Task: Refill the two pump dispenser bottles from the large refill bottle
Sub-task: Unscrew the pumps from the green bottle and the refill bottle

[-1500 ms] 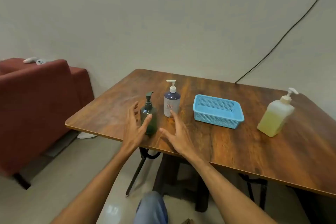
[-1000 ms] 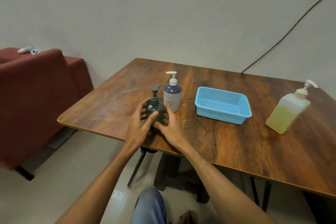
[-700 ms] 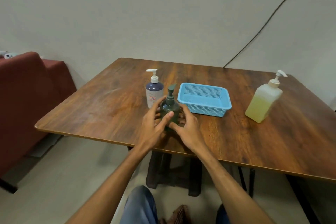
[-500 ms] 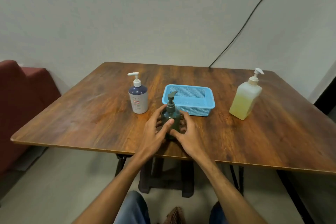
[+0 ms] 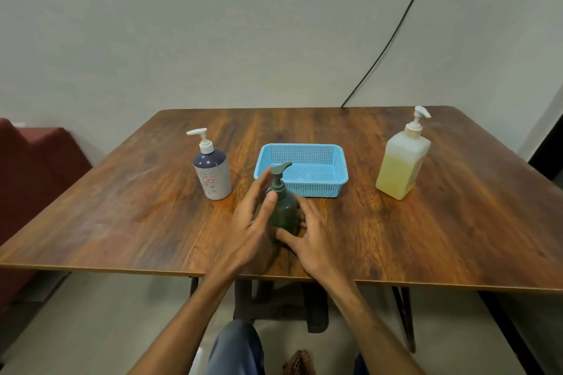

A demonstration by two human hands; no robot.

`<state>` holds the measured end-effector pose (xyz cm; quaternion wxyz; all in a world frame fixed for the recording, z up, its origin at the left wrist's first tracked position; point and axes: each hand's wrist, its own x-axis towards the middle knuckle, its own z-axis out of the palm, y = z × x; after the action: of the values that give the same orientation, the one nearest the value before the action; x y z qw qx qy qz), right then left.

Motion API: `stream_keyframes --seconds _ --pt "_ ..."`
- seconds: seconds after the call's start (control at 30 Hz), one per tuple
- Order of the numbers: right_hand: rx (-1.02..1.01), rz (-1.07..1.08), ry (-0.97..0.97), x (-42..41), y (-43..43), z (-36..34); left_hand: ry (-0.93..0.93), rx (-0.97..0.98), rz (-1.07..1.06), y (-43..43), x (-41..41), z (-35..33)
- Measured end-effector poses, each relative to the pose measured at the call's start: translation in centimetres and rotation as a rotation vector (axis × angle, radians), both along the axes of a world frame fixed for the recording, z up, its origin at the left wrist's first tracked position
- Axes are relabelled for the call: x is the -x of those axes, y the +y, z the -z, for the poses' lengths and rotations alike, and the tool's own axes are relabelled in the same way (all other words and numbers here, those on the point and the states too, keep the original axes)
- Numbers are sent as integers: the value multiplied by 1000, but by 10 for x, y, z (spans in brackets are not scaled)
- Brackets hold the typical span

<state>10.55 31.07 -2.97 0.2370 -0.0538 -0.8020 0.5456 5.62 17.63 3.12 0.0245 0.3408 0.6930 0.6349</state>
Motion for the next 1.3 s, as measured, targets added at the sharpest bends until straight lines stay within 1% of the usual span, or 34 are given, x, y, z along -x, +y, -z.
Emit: stream_keyframes --seconds 0.07,0.17,0.23,0.33,0.4,0.47,0.53,0.6,0.63,0.7,0.83,0.93,1.03,1.1,1.17,1.23,1.3 --pt "1 -4 -4 0 0 1 20 -6 38 3 7 -4" --pt "8 -3 -6 -3 -2 0 -9 -43 49 5 17 -4" --pt "8 -4 -20 -4 -4 -1 -20 -91 -26 5 20 -2" --pt "5 0 -41 -4 -6 -1 10 -138 -161 12 18 -2" --pt "11 6 -38 -6 -6 -2 4 -136 -173 19 15 -2" --pt "18 4 -38 -6 -7 -2 -53 -97 -101 21 12 -3" --pt "28 -3 -39 -5 -7 -1 -83 -60 27 18 10 -2" --pt "42 -5 -35 -5 -6 -1 -78 -92 114 12 12 1" --pt "40 2 -33 -4 -6 0 -72 -116 122 9 14 1" --pt "36 13 -33 -4 -6 1 -68 -154 69 8 17 0" --pt "27 26 -33 -3 -6 1 -48 -194 -126 18 14 -2" --pt "0 40 -34 -3 -6 -1 -61 -181 -106 25 8 1" --pt "17 28 -23 -3 -6 -3 -36 -117 11 22 4 5" --pt "40 11 -15 -3 -6 -1 -25 -147 68 15 7 8" --pt "51 15 -12 -3 -5 0 -64 -209 44 11 11 8" --pt "50 15 -7 -3 -4 0 -114 -260 -35 10 12 5" --pt "41 17 0 -3 -5 0 -100 -270 -127 12 13 1"
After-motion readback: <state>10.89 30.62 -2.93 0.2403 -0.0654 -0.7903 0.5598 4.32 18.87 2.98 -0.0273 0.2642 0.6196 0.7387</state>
